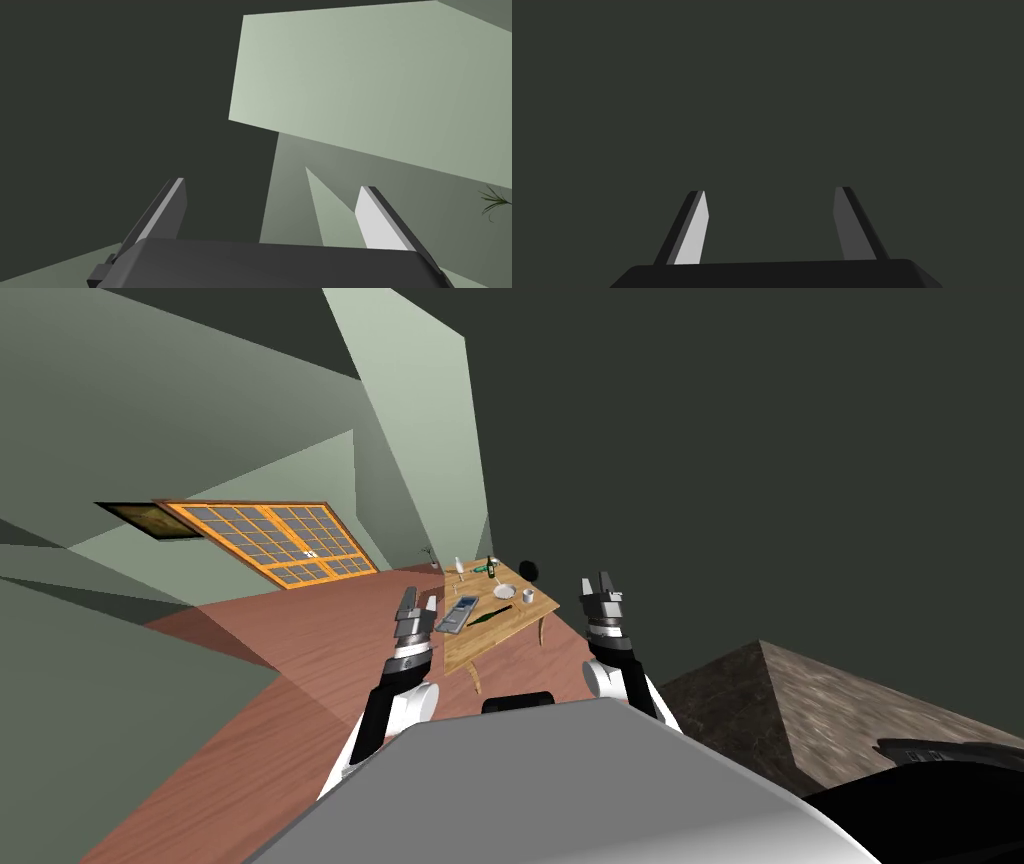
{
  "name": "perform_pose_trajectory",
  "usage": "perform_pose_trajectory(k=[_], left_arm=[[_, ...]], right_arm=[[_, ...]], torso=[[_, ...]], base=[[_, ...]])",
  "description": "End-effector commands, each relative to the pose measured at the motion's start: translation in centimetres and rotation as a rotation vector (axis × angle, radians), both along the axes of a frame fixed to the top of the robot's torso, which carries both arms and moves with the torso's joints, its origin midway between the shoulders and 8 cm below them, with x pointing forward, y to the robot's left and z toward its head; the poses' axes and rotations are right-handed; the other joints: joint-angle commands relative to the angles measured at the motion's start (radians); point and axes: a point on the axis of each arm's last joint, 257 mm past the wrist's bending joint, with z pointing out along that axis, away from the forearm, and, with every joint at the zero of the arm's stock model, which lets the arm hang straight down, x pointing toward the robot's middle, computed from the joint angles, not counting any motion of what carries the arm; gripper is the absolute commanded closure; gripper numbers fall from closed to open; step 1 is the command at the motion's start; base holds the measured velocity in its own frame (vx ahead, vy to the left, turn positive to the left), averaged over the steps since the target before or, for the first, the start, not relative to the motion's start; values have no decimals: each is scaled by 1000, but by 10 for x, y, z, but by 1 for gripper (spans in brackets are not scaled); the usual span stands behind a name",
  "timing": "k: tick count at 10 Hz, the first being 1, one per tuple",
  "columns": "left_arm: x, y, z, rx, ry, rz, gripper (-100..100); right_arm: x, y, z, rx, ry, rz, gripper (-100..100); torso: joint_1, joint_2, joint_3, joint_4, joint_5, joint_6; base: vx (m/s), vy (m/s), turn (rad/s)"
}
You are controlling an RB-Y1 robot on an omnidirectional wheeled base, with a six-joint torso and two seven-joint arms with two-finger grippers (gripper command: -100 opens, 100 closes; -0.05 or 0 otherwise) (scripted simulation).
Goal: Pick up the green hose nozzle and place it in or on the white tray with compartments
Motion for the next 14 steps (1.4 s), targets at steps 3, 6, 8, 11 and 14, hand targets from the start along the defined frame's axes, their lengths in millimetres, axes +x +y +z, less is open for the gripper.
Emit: perform_pose_trajectory(k=[3, 6, 8, 11, 14], left_arm=[[36, 21, -38, -20, 132, 12, -100], [58, 39, -65, -41, 218, 29, -100], [69, 49, -80, -53, 265, 41, -100], [91, 71, -112, -85, 364, 71, -100], [110, 96, -144, -121, 455, 107, -100]], right_arm=[[0, 0, 0, 0, 0, 0, 0], [0, 0, 0, 0, 0, 0, 0], [0, 0, 0, 0, 0, 0, 0], [0, 0, 0, 0, 0, 0, 0], [0, 0, 0, 0, 0, 0, 0]], torso=[[-1, 1, 1, 0, 0, 0], [2, -3, -2, -1, 0, -1], [1, -2, -1, 0, 0, 0], [4, -3, -2, -1, 1, 0], [8, -3, -2, -1, 1, -1]], base=[[-41, -223, -124], [26, -179, -87], [5, -165, -97], [26, -127, -95], [40, -102, -77]])
